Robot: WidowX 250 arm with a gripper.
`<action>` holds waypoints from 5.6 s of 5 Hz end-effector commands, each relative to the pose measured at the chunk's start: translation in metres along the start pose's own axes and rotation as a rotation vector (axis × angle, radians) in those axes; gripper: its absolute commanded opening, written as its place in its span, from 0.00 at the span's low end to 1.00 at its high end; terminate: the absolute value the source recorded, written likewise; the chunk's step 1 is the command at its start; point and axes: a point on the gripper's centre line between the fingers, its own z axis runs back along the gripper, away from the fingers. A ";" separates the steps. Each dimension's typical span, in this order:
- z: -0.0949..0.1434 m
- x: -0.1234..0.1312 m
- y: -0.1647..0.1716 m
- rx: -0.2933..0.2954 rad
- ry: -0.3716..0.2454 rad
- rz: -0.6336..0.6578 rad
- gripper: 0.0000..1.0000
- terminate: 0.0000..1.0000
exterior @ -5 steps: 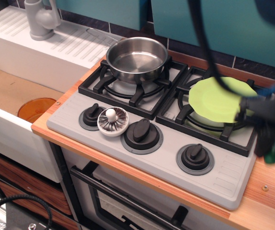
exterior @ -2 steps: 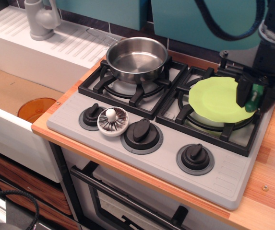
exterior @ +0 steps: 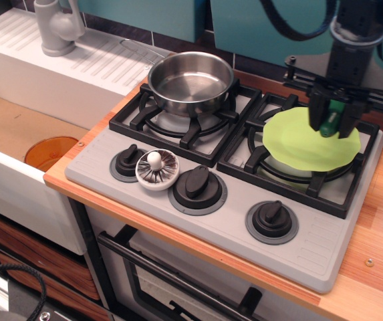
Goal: Put pickle on plate and mushroom in pot or pan on stove
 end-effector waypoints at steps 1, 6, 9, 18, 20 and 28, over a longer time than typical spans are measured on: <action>0.003 0.017 0.013 -0.017 -0.041 -0.014 0.00 0.00; 0.061 0.011 0.039 -0.068 0.098 -0.075 1.00 0.00; 0.061 0.011 0.039 -0.068 0.098 -0.075 1.00 0.00; 0.014 -0.082 0.136 0.094 -0.272 0.028 1.00 0.00; -0.010 -0.088 0.137 0.080 -0.325 0.041 1.00 0.00; -0.016 -0.084 0.133 0.071 -0.329 0.073 0.00 0.00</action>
